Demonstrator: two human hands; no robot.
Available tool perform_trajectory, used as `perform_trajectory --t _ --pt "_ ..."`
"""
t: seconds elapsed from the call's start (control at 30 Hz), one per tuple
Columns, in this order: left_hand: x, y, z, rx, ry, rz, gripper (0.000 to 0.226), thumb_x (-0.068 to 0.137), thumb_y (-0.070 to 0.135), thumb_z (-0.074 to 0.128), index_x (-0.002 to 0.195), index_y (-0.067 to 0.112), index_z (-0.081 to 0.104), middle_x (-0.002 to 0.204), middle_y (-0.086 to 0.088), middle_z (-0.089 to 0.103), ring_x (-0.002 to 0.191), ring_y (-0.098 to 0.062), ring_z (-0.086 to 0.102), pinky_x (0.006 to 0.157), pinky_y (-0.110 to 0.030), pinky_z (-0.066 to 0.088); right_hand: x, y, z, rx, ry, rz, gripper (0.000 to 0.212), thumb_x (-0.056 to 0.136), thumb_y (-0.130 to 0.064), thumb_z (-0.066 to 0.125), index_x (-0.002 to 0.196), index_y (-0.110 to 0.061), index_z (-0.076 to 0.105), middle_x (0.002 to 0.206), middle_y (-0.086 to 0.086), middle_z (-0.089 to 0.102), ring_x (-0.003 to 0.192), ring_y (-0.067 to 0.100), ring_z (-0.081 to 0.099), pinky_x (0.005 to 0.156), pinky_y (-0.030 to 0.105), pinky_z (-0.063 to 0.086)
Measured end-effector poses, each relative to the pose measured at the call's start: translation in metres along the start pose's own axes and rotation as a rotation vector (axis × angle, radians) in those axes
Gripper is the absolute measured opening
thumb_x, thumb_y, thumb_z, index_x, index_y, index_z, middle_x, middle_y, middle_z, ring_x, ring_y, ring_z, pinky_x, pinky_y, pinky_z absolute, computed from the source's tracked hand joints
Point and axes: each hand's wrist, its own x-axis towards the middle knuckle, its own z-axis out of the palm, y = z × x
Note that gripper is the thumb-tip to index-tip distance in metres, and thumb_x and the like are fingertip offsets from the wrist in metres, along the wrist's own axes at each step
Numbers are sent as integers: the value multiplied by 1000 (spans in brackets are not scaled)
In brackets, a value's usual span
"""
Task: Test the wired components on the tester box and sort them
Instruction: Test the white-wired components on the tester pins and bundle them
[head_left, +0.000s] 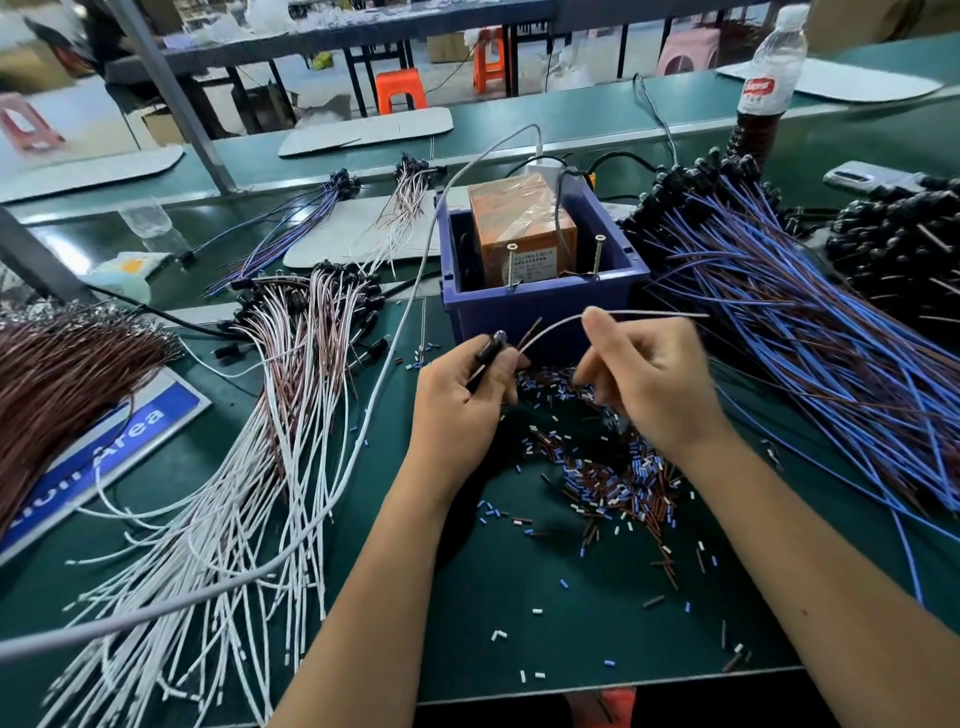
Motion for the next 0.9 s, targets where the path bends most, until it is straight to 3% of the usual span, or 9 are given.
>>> perform_trajectory --t 0.07,0.13,0.27,0.37,0.47,0.57,0.63,0.77,0.9 --pt "0 2 1 -45 -5 11 21 104 21 58 89 13 71 63 -2 59 61 -9 53 63 -24 43 0 1 10 189 -32 280 68 101 -63 49 67 -10 74 53 6 61 40 15 47 37 22 33" --pt "-1 3 3 -77 -36 -6 22 104 22 58 88 15 72 62 3 57 60 -8 51 62 -22 42 2 3 11 378 103 417 63 102 -63 45 79 -12 74 56 4 59 42 14 44 37 21 30" --pt "-4 2 4 -69 -84 -36 23 103 24 59 85 19 72 64 0 60 59 -9 53 62 -21 42 10 6 -7 647 416 424 49 112 -44 37 89 -14 68 56 -1 53 43 12 39 39 20 25" --pt "-3 5 4 -53 3 -1 21 102 24 59 85 20 71 77 -2 67 71 -11 62 68 -25 48 12 4 -18 730 514 366 50 113 -39 36 75 -17 61 51 -2 43 40 13 32 39 21 22" --pt "1 11 1 -153 101 -3 22 103 24 56 86 24 70 82 10 69 60 2 50 61 -14 38 12 2 -28 667 246 217 51 112 -35 37 67 -19 55 47 -2 36 38 14 25 37 21 22" --pt "1 17 0 -497 15 -91 26 103 24 54 83 26 70 114 -8 76 47 -3 32 49 -18 28 4 -3 -21 400 -218 168 51 108 -39 41 65 -19 62 51 5 45 42 18 34 42 27 27" --pt "-1 21 3 -585 -87 -121 26 105 23 52 86 22 70 120 -17 74 49 -8 33 48 -20 26 -3 -5 -6 235 -404 175 52 106 -40 45 65 -16 65 50 9 47 42 18 39 43 22 30" --pt "-5 24 11 -679 -220 -161 28 107 17 50 92 12 73 118 -22 73 67 -20 68 55 -27 53 -6 -4 13 176 -508 195 53 107 -35 49 64 -10 66 43 7 47 38 15 41 43 19 31" --pt "-5 27 11 -686 -171 -234 27 101 25 56 89 13 78 98 -16 76 59 -23 66 57 -34 57 -5 -1 10 205 -531 209 57 106 -46 50 68 -8 68 46 6 51 38 12 42 42 17 32"
